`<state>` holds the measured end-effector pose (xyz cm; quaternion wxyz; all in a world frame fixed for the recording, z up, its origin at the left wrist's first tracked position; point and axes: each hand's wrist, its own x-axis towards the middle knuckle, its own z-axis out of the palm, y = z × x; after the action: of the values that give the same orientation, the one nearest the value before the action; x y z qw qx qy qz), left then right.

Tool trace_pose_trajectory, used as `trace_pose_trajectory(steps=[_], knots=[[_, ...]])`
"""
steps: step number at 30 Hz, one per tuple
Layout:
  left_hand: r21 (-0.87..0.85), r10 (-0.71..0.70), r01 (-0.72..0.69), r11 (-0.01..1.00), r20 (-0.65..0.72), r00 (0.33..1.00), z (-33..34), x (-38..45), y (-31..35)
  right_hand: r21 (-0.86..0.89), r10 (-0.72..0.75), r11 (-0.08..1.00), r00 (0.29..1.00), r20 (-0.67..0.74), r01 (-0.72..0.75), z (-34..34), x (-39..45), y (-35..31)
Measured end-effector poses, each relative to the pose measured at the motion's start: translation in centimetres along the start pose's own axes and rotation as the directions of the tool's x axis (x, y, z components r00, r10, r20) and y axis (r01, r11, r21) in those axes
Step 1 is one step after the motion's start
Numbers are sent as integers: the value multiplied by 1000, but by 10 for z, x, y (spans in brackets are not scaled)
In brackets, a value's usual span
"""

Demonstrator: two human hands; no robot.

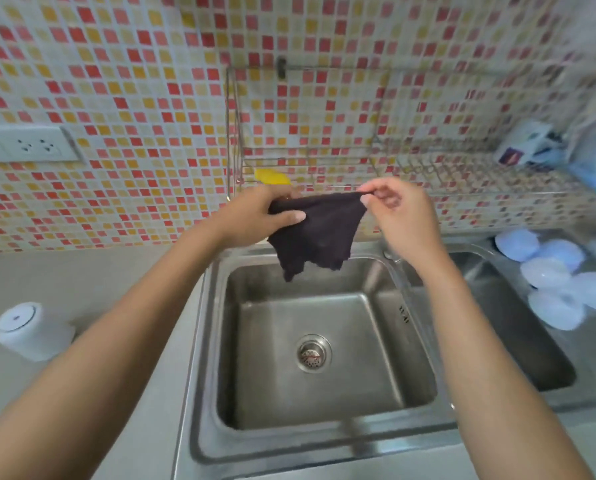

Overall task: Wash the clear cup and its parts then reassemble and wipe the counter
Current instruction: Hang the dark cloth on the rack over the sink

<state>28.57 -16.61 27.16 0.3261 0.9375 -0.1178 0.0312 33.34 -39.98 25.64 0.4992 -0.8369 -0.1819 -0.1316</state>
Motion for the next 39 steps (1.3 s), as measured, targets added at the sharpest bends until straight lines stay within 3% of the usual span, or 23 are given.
trace_pose_trajectory(steps=[7, 12, 15, 22, 25, 27, 29, 33, 35, 39], knots=[[-85, -34, 26, 996, -89, 995, -1, 78, 32, 42, 48, 998, 992, -119, -43, -33, 76, 15], [-167, -113, 89, 982, -142, 983, -1, 127, 21, 9, 83, 997, 993, -85, -82, -28, 126, 32], [-162, -141, 118, 980, -138, 980, 3, 151, 7, -105, 90, 990, 995, -40, -93, -18, 151, 45], [34, -239, 243, 970, -89, 967, 23, 178, -36, -319, 146, 943, 978, 147, -93, 16, 171, 81], [136, -242, 253, 958, -93, 966, 30, 177, -38, -400, 87, 916, 978, 192, -3, 25, 166, 83], [243, -201, 216, 946, -84, 976, 35, 170, -34, -420, 47, 902, 945, 322, 98, 29, 154, 79], [284, -153, 155, 946, -30, 988, 40, 162, -26, -419, 57, 890, 868, 494, 180, 31, 146, 75], [313, -186, 129, 941, 161, 969, 45, 152, -20, -553, 317, 808, 642, 698, 202, 34, 146, 71], [321, -229, 159, 933, 193, 954, 44, 151, -19, -566, 344, 804, 635, 692, 182, 35, 145, 70], [304, -292, 225, 926, 194, 937, 45, 146, -9, -598, 321, 783, 713, 623, 170, 33, 138, 67]])
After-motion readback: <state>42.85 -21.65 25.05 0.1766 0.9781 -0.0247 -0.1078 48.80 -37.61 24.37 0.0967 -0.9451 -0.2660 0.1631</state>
